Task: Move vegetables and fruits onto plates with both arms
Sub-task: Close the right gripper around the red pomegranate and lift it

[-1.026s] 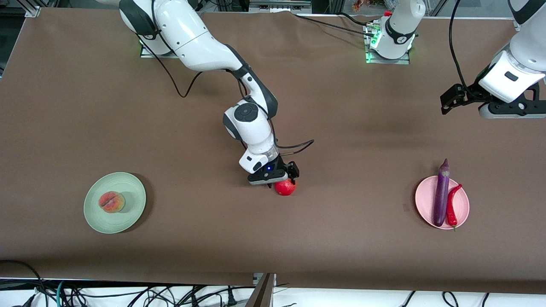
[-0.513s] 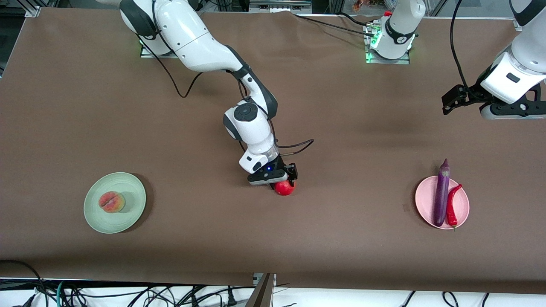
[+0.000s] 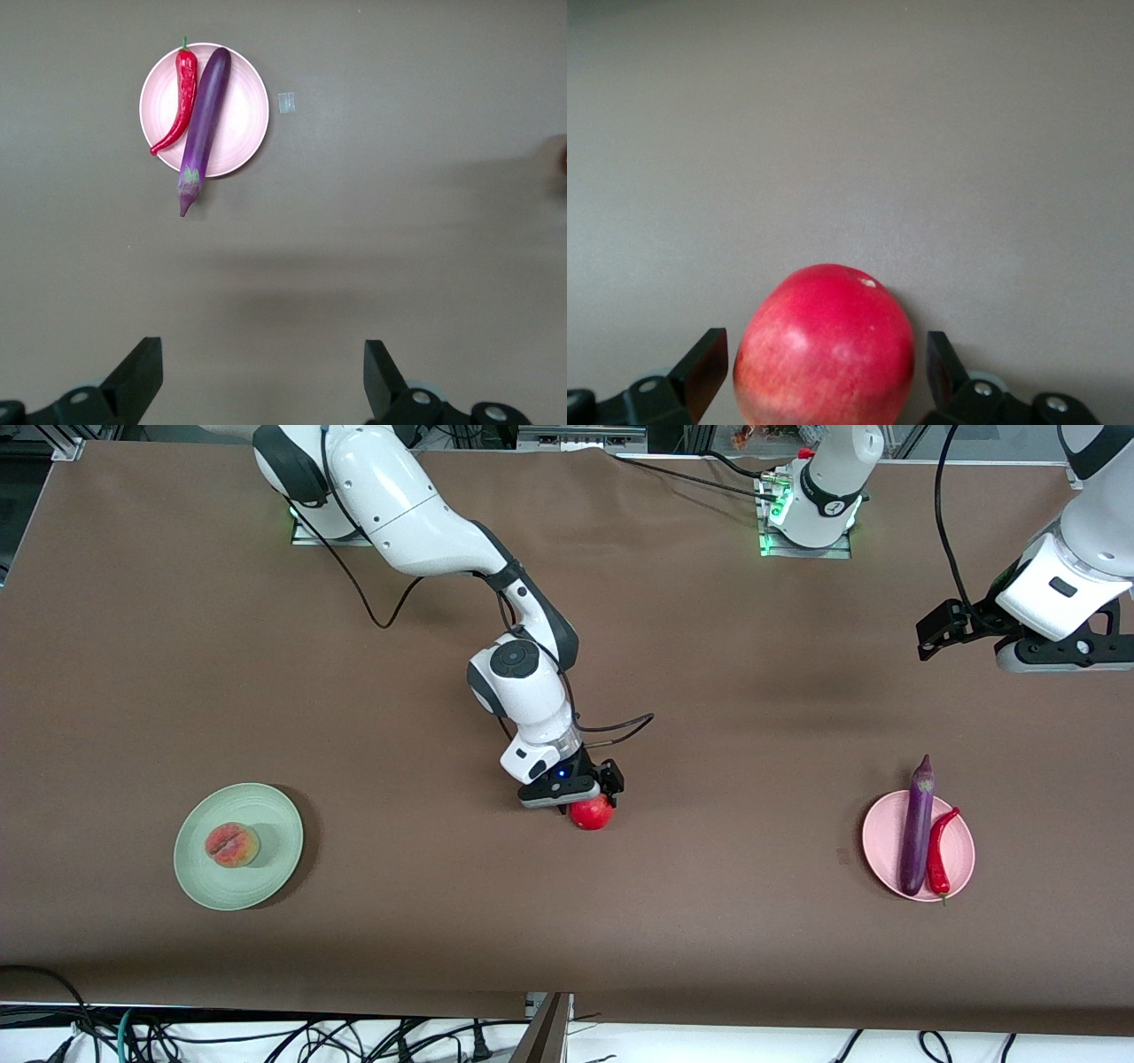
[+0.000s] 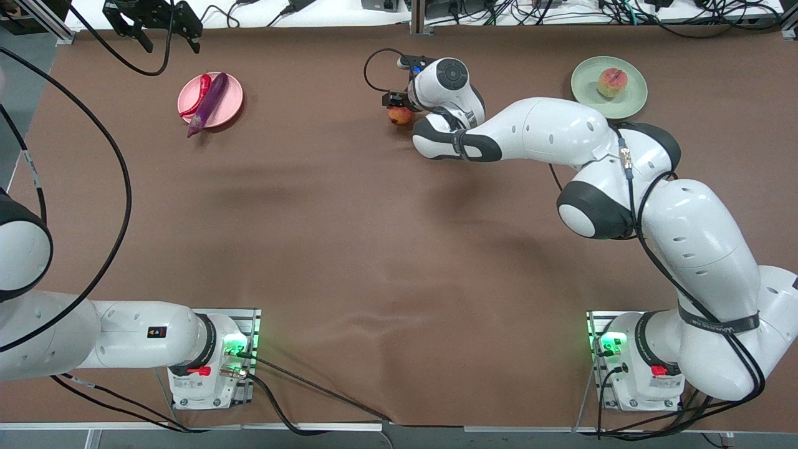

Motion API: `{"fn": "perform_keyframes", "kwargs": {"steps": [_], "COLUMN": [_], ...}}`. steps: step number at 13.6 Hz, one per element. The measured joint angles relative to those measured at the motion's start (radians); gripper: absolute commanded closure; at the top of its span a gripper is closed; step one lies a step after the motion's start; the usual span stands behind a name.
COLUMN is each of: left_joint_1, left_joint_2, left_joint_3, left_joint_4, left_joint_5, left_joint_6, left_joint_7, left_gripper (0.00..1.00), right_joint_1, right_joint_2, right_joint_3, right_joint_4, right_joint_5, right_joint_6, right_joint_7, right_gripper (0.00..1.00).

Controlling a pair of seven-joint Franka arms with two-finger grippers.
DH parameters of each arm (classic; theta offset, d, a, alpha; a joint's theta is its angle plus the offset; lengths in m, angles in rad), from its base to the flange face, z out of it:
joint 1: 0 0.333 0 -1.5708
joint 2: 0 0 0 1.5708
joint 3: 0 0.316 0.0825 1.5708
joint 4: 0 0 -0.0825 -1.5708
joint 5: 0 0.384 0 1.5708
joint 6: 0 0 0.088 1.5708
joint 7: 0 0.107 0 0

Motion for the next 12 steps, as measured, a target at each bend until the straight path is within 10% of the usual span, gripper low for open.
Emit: {"fn": "perform_keyframes", "kwargs": {"steps": [7,12], "left_joint_1": [0.000,0.000], "left_joint_2": [0.000,0.001], "left_joint_3": [0.000,0.000], "left_joint_4": [0.000,0.000], "left_joint_5": [0.000,0.000], "left_joint_6": [0.000,0.000], "left_joint_7": [0.000,0.000], "left_gripper": [0.00,0.00], "right_joint_1": [0.001,-0.001], "right_joint_2": [0.001,-0.005], "right_joint_3": [0.000,-0.011], "right_joint_4": [0.002,0.026], "right_joint_5": [0.000,0.000], "right_joint_6": [0.003,-0.061], "right_joint_7": [0.001,0.000], "right_gripper": [0.54,0.54]}}
